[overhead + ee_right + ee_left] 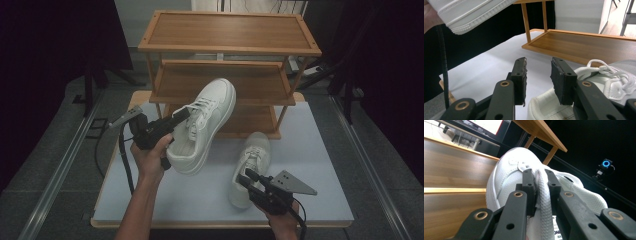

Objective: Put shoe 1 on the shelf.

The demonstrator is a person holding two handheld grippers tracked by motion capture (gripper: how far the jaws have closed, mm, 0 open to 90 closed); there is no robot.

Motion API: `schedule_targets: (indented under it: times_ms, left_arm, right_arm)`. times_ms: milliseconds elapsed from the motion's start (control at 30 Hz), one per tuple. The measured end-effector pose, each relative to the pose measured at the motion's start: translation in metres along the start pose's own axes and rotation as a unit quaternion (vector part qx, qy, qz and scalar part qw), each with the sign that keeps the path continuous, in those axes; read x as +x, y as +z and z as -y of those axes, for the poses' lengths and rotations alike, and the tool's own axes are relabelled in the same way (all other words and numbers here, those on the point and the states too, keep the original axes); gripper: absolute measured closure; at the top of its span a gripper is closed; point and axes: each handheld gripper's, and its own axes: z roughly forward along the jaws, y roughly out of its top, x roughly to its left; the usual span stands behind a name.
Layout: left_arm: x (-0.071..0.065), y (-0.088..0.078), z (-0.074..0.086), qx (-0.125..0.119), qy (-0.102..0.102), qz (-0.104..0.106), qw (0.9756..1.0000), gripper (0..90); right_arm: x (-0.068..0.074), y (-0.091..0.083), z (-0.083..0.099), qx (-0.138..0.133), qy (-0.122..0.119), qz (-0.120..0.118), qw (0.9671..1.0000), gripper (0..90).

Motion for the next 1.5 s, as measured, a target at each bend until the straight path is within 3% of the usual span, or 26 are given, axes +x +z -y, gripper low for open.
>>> schedule_targets:
  times_ms: [933,1267,1500]
  left_arm:
    - [-0.003,0.05,-0.02,-0.018,-0.024,-0.035,0.9989,82.4]
    - [0.01,0.067,-0.026,-0.03,-0.032,-0.065,0.997,82.4]
    - [0.018,0.076,-0.031,-0.045,-0.039,-0.096,0.9936,82.4]
  right_arm:
    - [0.001,0.0,-0.001,-0.003,0.002,-0.007,1.0,64.0]
    - [0.001,-0.002,-0.001,-0.005,0.003,-0.011,0.9999,64.0]
    - [0.002,-0.002,-0.001,-0.005,0.005,-0.015,0.9999,63.9]
